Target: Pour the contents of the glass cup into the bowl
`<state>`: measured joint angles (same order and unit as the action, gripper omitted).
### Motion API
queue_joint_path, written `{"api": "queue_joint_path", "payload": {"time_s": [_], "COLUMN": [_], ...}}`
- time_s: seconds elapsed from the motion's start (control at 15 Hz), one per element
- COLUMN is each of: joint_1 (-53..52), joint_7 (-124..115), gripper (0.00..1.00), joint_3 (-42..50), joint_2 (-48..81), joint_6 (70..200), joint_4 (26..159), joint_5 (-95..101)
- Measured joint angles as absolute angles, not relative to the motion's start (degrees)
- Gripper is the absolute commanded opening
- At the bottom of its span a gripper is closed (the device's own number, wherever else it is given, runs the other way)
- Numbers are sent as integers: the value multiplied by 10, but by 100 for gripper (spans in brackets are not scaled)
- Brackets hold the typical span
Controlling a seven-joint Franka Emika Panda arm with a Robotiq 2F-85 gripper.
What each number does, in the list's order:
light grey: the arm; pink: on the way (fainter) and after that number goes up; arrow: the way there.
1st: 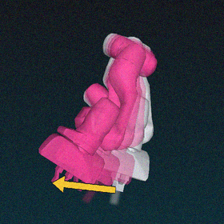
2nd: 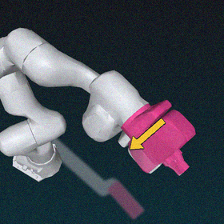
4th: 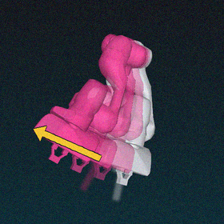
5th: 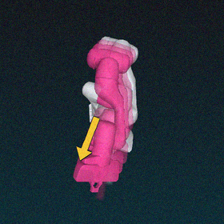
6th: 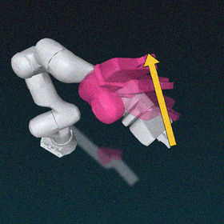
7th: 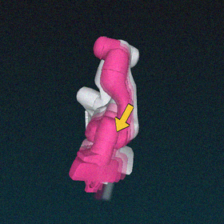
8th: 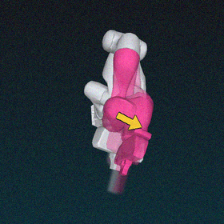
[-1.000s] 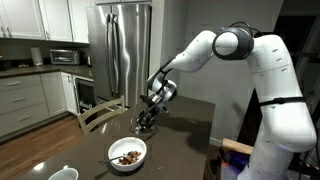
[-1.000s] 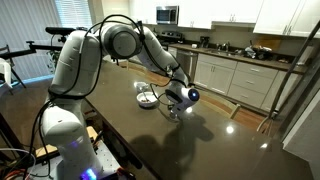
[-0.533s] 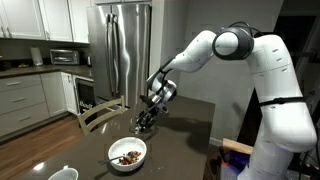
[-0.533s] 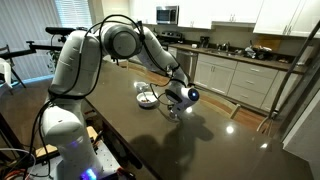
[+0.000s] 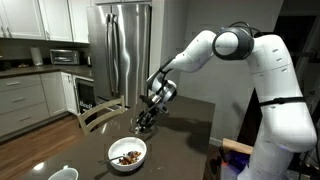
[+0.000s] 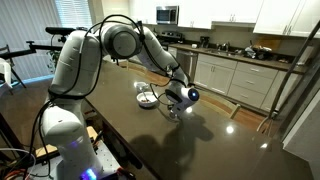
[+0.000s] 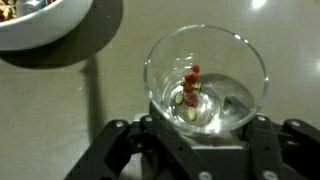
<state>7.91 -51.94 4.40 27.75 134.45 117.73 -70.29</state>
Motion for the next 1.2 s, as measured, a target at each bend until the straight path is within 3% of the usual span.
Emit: {"api": "queue_joint_path", "payload": {"time_s": [0.67,0.73,0.93,1.2], "joint_1": [79,79,78,72], "joint_7": [-519,-519,-519,-520], "gripper": [67,92,99,100], "joint_3": [44,44,46,51], "joint_2": [278,278,278,278], "joint_6": [1344,1344,1345,1345], "joint_4": [1177,1177,1177,1177], "joint_5": [-703,-703,-703,-703]}}
